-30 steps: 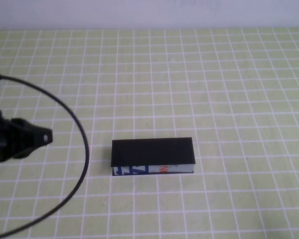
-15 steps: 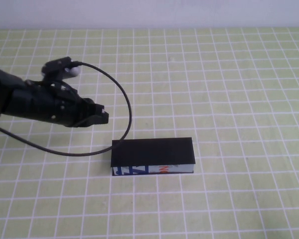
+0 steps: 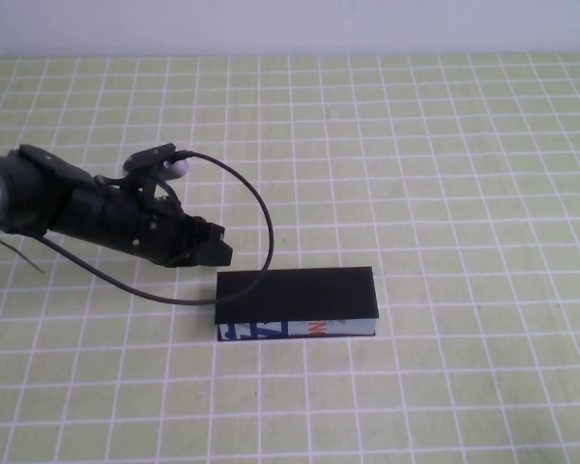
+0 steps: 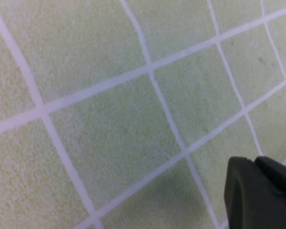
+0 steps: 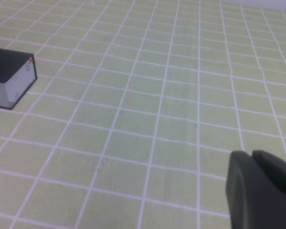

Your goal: Take glasses out of glasses case

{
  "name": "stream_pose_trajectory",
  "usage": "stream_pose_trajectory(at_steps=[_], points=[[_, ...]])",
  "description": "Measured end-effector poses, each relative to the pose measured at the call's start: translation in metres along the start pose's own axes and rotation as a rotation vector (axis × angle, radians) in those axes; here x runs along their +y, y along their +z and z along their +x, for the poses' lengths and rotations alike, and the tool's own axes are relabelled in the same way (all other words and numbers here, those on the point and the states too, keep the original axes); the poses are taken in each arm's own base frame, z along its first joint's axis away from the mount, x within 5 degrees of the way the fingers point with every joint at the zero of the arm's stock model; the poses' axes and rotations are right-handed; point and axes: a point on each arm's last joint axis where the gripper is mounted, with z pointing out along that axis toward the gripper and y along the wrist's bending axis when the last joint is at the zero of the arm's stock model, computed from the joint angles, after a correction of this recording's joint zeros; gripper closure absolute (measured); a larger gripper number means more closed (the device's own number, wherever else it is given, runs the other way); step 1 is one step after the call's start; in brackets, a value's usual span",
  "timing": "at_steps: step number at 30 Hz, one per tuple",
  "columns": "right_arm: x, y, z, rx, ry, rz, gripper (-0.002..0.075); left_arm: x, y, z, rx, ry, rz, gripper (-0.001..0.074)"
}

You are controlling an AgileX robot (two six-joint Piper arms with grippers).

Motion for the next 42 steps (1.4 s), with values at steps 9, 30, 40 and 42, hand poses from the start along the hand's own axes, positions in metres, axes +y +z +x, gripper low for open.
stream_pose_trajectory(at_steps=[9,30,40,42], points=[[-0.001,-0.001,-0.010,-0.108,0.128,0.002,0.0743,0.002,0.001,0.003,0.025,0.025,-0.010,0.0739],[0.020,0.018,-0.090,0.209,0.625,-0.279,0.0743,0.001,0.001,0.004,0.035,0.027,0.000,0.0739],[0.036,0.125,-0.141,0.655,0.312,-0.483,0.0743,0.001,0.001,0.004,0.038,0.027,0.004,0.0739],[0.057,0.142,-0.149,0.678,0.239,-0.554,0.0743,0.001,0.001,0.004,0.038,0.027,0.004,0.0739]])
